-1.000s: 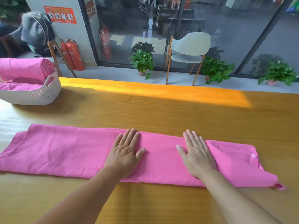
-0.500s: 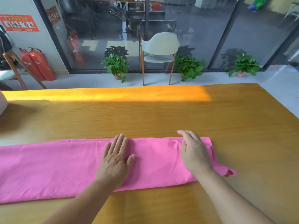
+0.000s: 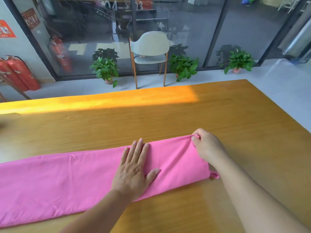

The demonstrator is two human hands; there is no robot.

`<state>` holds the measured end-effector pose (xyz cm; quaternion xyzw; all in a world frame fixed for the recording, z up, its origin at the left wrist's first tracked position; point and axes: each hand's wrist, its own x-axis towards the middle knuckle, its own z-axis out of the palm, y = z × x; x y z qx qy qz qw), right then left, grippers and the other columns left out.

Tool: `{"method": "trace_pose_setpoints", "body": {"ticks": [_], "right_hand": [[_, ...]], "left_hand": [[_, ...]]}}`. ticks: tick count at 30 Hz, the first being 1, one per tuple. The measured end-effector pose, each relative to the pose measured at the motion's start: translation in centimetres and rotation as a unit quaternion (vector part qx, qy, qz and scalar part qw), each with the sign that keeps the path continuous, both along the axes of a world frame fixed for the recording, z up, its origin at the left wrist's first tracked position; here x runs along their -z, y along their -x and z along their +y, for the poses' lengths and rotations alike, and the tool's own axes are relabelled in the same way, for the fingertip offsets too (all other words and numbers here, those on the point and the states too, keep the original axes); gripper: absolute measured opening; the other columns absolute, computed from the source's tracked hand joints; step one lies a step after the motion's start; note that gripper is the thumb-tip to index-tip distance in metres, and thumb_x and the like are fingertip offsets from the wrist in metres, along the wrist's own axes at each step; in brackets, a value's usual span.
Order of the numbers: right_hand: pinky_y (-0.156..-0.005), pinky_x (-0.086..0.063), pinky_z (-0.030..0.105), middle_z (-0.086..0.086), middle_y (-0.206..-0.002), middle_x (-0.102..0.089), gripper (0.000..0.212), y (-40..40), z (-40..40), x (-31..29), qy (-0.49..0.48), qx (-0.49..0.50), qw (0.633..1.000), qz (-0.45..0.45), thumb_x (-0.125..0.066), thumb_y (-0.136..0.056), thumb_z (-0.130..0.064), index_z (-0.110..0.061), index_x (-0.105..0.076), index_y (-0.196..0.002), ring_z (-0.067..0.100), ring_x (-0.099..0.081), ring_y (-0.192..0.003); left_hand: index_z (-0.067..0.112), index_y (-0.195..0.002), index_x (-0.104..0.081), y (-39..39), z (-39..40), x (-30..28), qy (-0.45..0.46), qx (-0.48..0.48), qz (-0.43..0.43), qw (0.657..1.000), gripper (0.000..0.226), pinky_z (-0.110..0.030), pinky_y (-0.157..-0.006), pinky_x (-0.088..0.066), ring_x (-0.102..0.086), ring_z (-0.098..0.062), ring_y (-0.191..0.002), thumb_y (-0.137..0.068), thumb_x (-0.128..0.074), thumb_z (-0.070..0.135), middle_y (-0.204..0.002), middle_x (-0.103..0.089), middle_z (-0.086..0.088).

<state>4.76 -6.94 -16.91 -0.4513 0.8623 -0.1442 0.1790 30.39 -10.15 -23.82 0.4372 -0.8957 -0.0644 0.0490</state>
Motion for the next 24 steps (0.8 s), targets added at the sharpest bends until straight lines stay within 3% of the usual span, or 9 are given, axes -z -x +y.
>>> {"method": "trace_pose_setpoints", "body": {"ticks": [4,8,11,13,15,17,21,24], "right_hand": [[-0.067,-0.042,0.033,0.003,-0.095,-0.064,0.019,0.1,-1.0,2.7,-0.044,0.023,0.997,0.057,-0.035,-0.103,-0.020,-0.027,-0.053,-0.099,0.027,-0.056,-0.081],[-0.070,-0.038,0.034,0.006,-0.114,-0.063,0.024,-0.2,-0.3,4.3,-0.012,0.003,0.989,0.150,-0.034,-0.101,-0.011,-0.021,-0.047,-0.119,0.032,-0.061,-0.095],[-0.086,-0.044,0.041,0.007,-0.122,-0.057,0.036,-2.7,-0.8,3.2,0.122,0.010,0.972,0.199,-0.047,-0.100,-0.019,-0.020,-0.049,-0.135,0.031,-0.058,-0.106],[-0.102,-0.042,0.040,0.008,-0.135,-0.054,0.044,-7.6,-1.3,2.7,0.215,-0.106,0.960,0.142,-0.047,-0.098,-0.016,-0.016,-0.048,-0.142,0.028,-0.053,-0.121],[-0.121,-0.017,0.032,0.002,-0.158,-0.034,0.052,-12.3,-1.0,3.4,0.167,-0.232,0.957,0.044,-0.027,-0.102,-0.033,-0.018,-0.036,-0.152,0.020,-0.029,-0.145],[-0.123,0.004,0.028,-0.006,-0.165,-0.015,0.067,-13.4,-0.2,4.8,0.089,-0.257,0.962,0.018,-0.008,-0.100,-0.054,-0.023,-0.021,-0.158,0.010,-0.007,-0.152],[-0.122,0.010,0.032,-0.011,-0.164,0.007,0.082,-8.2,1.2,6.6,0.016,-0.243,0.964,0.108,0.005,-0.092,-0.072,-0.025,-0.002,-0.159,0.004,0.013,-0.150],[-0.121,0.013,0.031,-0.010,-0.164,0.010,0.087,-4.1,1.8,6.6,-0.010,-0.202,0.971,0.128,0.009,-0.088,-0.073,-0.023,0.001,-0.159,0.004,0.017,-0.149]], "left_hand": [[0.020,-0.154,0.008,0.3,0.0,-0.6,-0.027,-0.004,-0.026,0.999,0.096,-0.040,-0.120,0.007,0.021,-0.015,-0.147,-0.083,0.002,0.084,-0.162,0.016,0.001],[0.023,-0.153,0.016,0.7,-0.5,-0.8,-0.051,-0.025,-0.044,0.997,0.099,-0.039,-0.119,0.015,0.028,-0.013,-0.145,-0.077,0.004,0.085,-0.158,0.027,0.005],[0.023,-0.154,0.012,0.7,-0.9,-0.6,-0.040,-0.042,-0.035,0.998,0.096,-0.039,-0.119,0.013,0.023,-0.014,-0.147,-0.079,0.010,0.083,-0.159,0.022,0.005],[0.022,-0.155,0.005,0.5,-1.0,-0.2,-0.026,-0.037,-0.027,0.999,0.085,-0.039,-0.119,0.008,0.014,-0.017,-0.149,-0.087,0.011,0.072,-0.160,0.015,0.002],[0.018,-0.156,-0.010,0.1,-1.0,0.2,-0.023,-0.006,-0.024,0.999,0.068,-0.041,-0.117,-0.003,-0.007,-0.024,-0.151,-0.098,-0.006,0.054,-0.162,-0.002,-0.004],[0.017,-0.156,-0.016,-0.3,-1.2,0.5,-0.014,0.018,-0.022,1.000,0.062,-0.041,-0.116,-0.007,-0.014,-0.025,-0.149,-0.101,-0.007,0.047,-0.162,-0.012,-0.006],[0.025,-0.154,0.006,-1.6,-2.2,0.6,-0.059,0.013,0.018,0.998,0.072,-0.032,-0.119,0.012,0.020,-0.008,-0.147,-0.091,0.008,0.061,-0.160,0.016,0.008],[0.028,-0.152,0.014,-3.2,-3.1,0.1,-0.051,0.016,-0.012,0.999,0.075,-0.032,-0.118,0.016,0.029,-0.005,-0.143,-0.086,0.018,0.065,-0.159,0.023,0.011]]}}
